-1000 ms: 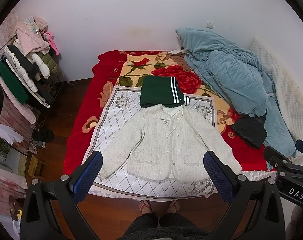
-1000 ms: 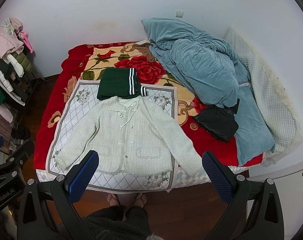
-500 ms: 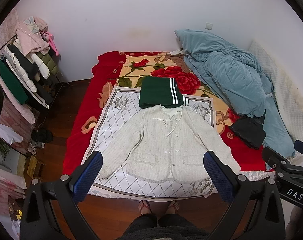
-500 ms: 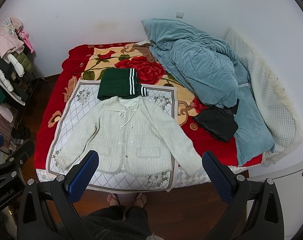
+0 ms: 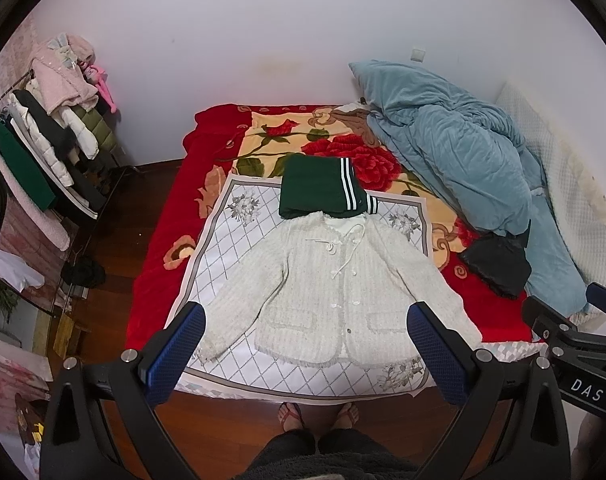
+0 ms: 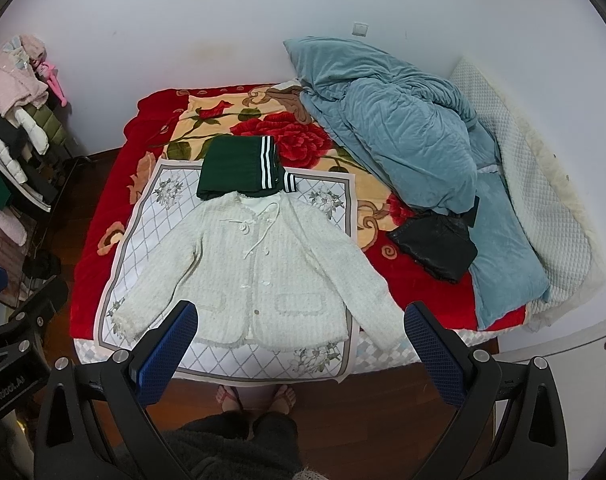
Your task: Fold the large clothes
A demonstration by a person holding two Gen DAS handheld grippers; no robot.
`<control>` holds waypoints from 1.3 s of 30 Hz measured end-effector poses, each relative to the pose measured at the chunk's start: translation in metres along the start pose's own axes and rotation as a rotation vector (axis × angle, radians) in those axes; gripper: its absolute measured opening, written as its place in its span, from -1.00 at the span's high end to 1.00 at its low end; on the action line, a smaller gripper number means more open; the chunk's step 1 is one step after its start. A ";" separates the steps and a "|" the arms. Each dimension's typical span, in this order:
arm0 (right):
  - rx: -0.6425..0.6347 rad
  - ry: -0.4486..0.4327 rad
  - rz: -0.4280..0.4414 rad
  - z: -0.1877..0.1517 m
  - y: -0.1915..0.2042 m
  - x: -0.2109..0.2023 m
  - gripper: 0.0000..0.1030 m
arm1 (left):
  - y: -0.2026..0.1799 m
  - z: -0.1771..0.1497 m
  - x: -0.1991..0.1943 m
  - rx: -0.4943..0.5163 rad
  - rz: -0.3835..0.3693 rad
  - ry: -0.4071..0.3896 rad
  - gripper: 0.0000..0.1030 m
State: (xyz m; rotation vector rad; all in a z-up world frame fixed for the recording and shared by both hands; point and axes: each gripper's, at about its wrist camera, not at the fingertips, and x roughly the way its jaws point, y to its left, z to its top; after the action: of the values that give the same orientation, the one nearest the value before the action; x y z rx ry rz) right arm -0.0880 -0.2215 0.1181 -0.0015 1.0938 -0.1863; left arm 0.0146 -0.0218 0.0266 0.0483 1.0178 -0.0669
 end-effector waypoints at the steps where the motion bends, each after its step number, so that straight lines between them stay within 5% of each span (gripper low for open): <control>1: 0.003 0.002 -0.001 0.007 0.006 -0.001 -1.00 | 0.000 0.002 0.003 0.000 0.005 -0.005 -1.00; 6: 0.108 0.024 0.056 0.009 0.002 0.028 -1.00 | 0.009 0.006 0.041 0.020 0.065 -0.066 -1.00; 10: 0.317 0.084 0.067 -0.012 -0.037 0.098 -0.99 | 0.013 -0.003 0.091 0.058 0.113 -0.085 -1.00; 11: 0.373 0.098 0.054 -0.022 -0.052 0.119 -0.79 | 0.013 -0.005 0.107 0.064 0.128 -0.080 -1.00; 12: 0.421 0.112 0.053 -0.028 -0.064 0.134 -0.33 | 0.009 -0.005 0.126 0.070 0.145 -0.071 -1.00; 14: 0.555 0.178 0.051 -0.051 -0.099 0.182 0.00 | 0.006 -0.009 0.159 0.082 0.174 -0.045 -1.00; 23: 1.133 0.366 0.105 -0.203 -0.257 0.422 -0.26 | -0.043 -0.039 0.311 0.079 0.284 0.162 -1.00; 30: 1.493 0.468 0.217 -0.319 -0.299 0.590 -0.35 | -0.090 -0.067 0.424 0.081 0.319 0.366 -1.00; 33: 1.642 0.423 0.287 -0.348 -0.308 0.640 -0.32 | -0.110 -0.079 0.458 0.100 0.328 0.408 -1.00; 34: 1.693 0.349 0.326 -0.352 -0.310 0.648 -0.22 | -0.116 -0.080 0.466 0.102 0.325 0.416 -1.00; 36: 1.702 0.249 0.294 -0.346 -0.317 0.647 0.40 | -0.126 -0.084 0.481 0.111 0.307 0.422 -1.00; 39: 1.636 0.130 0.273 -0.325 -0.318 0.629 0.51 | -0.139 -0.091 0.499 0.124 0.271 0.428 -1.00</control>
State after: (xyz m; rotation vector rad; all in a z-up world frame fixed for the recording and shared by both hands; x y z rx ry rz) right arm -0.1428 -0.6005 -0.5573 1.6196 0.7911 -0.7896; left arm 0.1871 -0.1705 -0.4472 0.3239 1.4248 0.1340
